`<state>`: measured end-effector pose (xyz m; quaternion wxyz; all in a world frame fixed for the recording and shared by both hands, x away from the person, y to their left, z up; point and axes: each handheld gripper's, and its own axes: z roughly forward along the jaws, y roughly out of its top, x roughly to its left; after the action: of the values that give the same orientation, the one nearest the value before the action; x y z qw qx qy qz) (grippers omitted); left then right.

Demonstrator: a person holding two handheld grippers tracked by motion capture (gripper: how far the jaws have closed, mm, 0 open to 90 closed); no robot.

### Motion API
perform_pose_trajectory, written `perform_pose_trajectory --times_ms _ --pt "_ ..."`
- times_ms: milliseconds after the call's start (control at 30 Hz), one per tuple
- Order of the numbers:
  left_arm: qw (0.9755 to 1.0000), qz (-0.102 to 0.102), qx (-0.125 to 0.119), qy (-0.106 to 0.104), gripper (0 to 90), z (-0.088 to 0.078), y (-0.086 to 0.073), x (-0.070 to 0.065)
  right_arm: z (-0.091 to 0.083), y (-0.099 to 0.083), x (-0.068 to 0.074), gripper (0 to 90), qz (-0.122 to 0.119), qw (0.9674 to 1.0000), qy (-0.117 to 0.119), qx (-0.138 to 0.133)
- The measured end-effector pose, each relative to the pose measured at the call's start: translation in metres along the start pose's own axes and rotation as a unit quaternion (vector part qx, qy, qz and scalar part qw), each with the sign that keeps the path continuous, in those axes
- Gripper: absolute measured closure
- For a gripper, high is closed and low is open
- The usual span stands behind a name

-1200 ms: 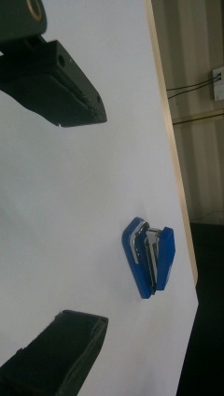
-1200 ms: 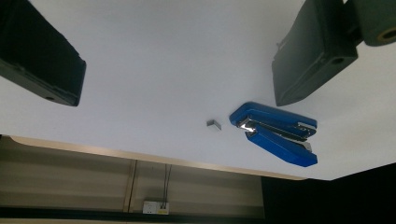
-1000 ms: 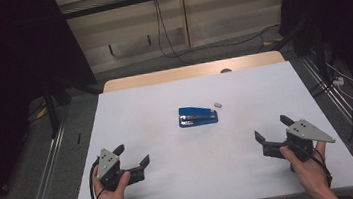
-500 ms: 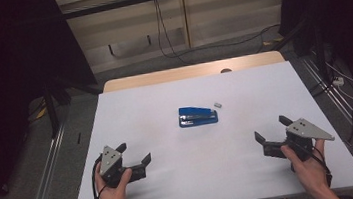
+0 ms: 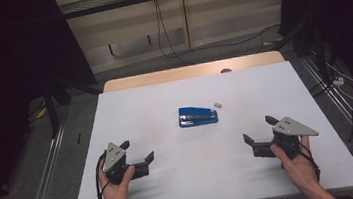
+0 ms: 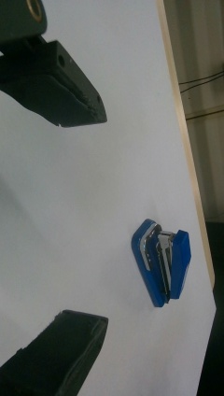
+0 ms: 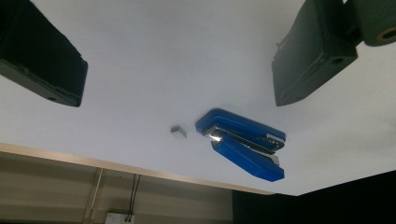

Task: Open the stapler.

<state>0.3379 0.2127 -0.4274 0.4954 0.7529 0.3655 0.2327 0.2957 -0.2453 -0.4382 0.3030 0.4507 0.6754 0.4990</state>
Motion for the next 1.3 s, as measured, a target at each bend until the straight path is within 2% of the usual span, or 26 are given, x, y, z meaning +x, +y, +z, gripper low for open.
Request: perform_pose_trajectory --times_ms 200,267,333,433,500,533,600,767,867,1067,1133,1233,1300 --pt "0.9999 0.014 0.008 -0.002 3.7 0.011 0.003 -0.002 0.013 -0.002 0.002 1.2 -0.006 0.9999 0.009 0.013" --pt "0.9997 0.022 0.007 0.0 3.6 0.015 0.005 -0.003 0.018 0.0 0.004 1.6 -0.004 0.9998 0.014 0.012" --pt "0.9997 0.025 0.003 -0.003 3.6 0.019 0.007 -0.004 0.023 0.002 0.008 2.0 -0.013 0.9998 0.013 0.008" --pt "0.9999 0.015 0.003 -0.005 3.7 0.025 0.008 -0.003 0.028 0.006 0.013 2.4 -0.029 0.9994 0.013 0.016" --pt "0.9995 0.03 0.007 0.001 3.7 0.03 0.009 -0.004 0.03 0.007 0.015 2.5 -0.03 0.9992 0.021 0.013" --pt "0.9994 0.032 0.01 -0.003 3.7 0.032 0.009 -0.004 0.031 0.008 0.016 2.4 -0.034 0.9991 0.023 0.012" --pt "0.9997 0.024 0.005 -0.005 3.7 0.036 0.011 -0.003 0.033 0.009 0.016 2.6 -0.035 0.9991 0.023 0.009" --pt "0.9995 0.031 0.006 0.006 3.6 0.046 0.019 -0.003 0.04 0.008 0.015 2.5 -0.037 0.9985 0.039 0.009" --pt "0.9996 0.027 0.004 -0.002 3.4 0.05 0.023 -0.002 0.044 0.009 0.016 3.2 -0.029 0.9988 0.04 0.002" --pt "0.9997 0.024 0.0 -0.01 4.4 0.06 0.029 -0.002 0.057 0.015 0.021 4.6 -0.032 0.9985 0.044 -0.002" --pt "0.9994 0.028 0.002 -0.02 5.0 0.064 0.032 -0.002 0.061 0.017 0.024 6.1 -0.031 0.9984 0.048 -0.002" --pt "0.9994 0.023 0.004 -0.025 6.7 0.07 0.034 -0.003 0.068 0.021 0.027 6.5 -0.026 0.998 0.058 0.0" --pt "0.9991 0.019 0.005 -0.038 7.1 0.074 0.035 -0.002 0.072 0.024 0.029 7.1 -0.025 0.9977 0.063 -0.004"
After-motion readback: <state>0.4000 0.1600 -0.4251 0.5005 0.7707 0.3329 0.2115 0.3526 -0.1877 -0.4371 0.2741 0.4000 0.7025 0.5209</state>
